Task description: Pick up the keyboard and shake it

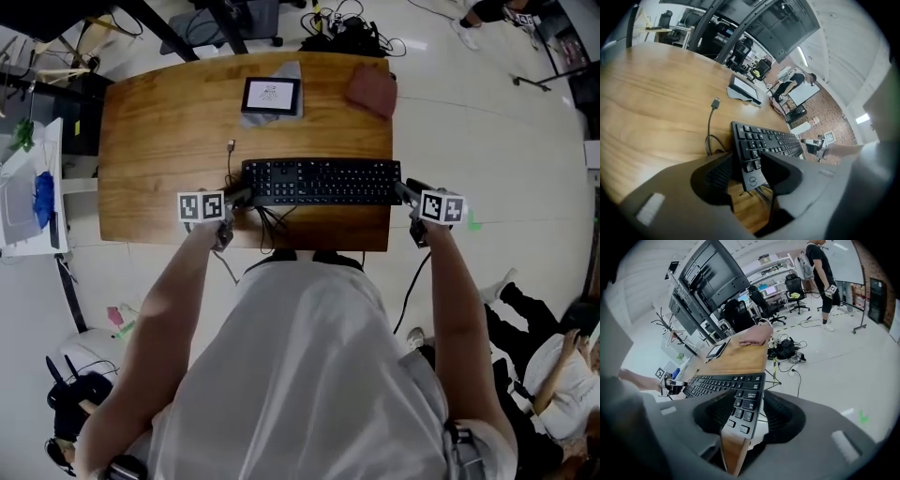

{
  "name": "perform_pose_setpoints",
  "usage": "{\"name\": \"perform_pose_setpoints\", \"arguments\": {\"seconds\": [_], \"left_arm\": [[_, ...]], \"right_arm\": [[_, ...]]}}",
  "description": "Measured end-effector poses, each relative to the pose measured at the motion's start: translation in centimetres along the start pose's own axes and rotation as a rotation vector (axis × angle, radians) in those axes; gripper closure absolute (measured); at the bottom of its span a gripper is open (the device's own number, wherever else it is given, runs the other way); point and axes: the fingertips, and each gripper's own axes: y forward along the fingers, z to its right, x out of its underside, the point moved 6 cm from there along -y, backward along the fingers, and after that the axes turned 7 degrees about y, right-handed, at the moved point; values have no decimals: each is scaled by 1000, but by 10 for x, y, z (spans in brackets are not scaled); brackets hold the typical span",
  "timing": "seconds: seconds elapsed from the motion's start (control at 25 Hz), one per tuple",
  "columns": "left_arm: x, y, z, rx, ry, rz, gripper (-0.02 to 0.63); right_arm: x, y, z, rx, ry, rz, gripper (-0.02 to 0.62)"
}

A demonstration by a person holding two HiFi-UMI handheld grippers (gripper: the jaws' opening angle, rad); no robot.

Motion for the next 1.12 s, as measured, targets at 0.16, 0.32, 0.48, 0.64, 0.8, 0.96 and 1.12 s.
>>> {"name": "perform_pose_setpoints", "arguments": {"seconds": [0.16, 0.32, 0.48, 0.64, 0.8, 0.96, 1.12], "left_arm": [[4, 3, 8, 28, -19, -28, 402], [8, 5, 12, 34, -38, -60, 393], [12, 8, 13, 17, -52, -99, 394], [16, 7, 13, 3, -76, -135, 394], [21, 2, 14, -9, -102, -162, 393], [31, 4, 16, 21, -138, -182, 390], [30, 7, 13, 35, -162, -133, 390]], "right_arm": [[-11, 12, 4, -10, -25, -67, 366], [-22, 25, 11, -13, -19, -108, 350], [-30, 36, 19, -28, -5, -146, 341], [-31, 47, 22, -67, 10, -172, 341], [-33, 54, 18, -100, 29, -191, 342], [-33, 58, 18, -131, 49, -213, 356], [-33, 59, 16, -148, 75, -229, 370]]}}
